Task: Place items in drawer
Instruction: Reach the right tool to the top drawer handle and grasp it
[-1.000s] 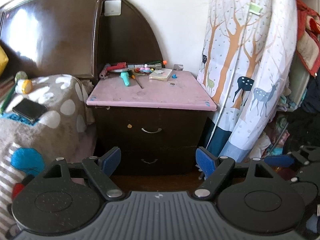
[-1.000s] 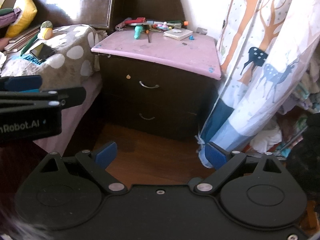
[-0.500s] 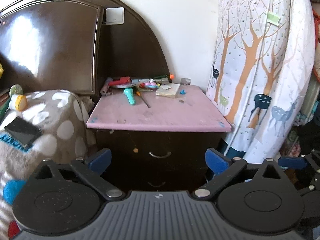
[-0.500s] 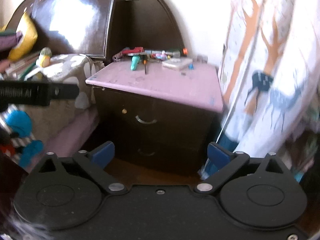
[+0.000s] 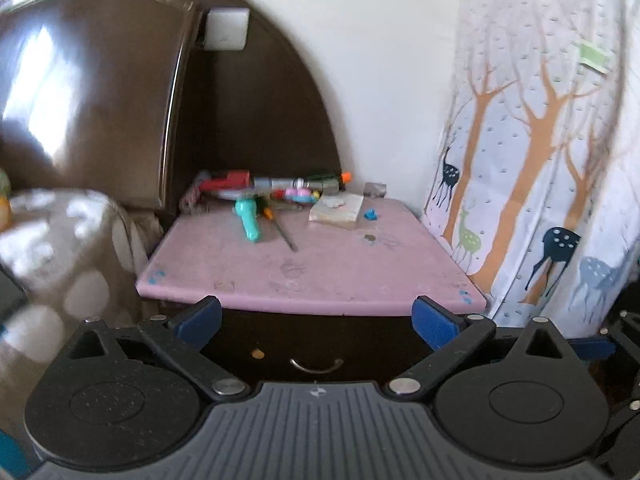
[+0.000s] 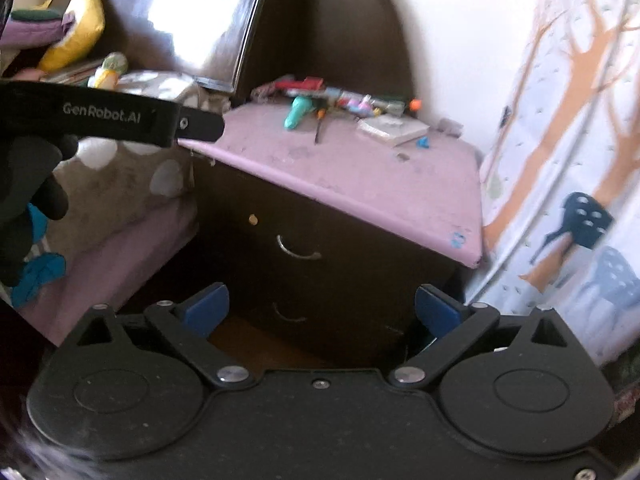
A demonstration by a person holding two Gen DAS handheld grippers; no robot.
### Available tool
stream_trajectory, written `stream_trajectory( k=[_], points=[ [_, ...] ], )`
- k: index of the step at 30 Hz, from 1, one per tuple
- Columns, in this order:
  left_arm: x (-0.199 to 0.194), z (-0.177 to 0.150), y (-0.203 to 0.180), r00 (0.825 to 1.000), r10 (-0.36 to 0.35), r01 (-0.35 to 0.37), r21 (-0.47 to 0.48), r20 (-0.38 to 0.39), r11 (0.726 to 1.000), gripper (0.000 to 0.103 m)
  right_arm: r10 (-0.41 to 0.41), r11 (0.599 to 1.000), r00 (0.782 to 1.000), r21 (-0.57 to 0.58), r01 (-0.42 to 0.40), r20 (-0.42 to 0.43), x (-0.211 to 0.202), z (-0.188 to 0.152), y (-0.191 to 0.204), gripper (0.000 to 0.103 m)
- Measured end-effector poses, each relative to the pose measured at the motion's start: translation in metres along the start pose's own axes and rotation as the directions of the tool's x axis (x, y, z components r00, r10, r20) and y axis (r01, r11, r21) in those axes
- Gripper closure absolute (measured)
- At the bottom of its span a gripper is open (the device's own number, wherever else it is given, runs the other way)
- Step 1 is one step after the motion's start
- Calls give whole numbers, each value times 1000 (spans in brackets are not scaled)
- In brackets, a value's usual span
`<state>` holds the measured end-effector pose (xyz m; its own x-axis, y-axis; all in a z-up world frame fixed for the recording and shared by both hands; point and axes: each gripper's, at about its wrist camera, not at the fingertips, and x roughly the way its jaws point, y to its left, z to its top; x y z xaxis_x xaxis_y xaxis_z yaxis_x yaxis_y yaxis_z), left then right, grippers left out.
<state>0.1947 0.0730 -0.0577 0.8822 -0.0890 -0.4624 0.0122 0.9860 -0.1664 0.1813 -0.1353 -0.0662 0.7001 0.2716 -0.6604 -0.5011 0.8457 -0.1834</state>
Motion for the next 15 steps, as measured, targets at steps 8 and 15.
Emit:
stream_trajectory(
  k=[8, 15],
  points=[
    [29, -17, 28, 998, 57, -58, 17, 37, 998, 1, -20, 957, 999, -291, 11, -29, 73, 0, 24, 4],
    [56, -23, 71, 1000, -9, 7, -82, -29, 997, 1, -20, 846, 999, -533, -7, -45, 144, 2, 54, 5]
  ],
)
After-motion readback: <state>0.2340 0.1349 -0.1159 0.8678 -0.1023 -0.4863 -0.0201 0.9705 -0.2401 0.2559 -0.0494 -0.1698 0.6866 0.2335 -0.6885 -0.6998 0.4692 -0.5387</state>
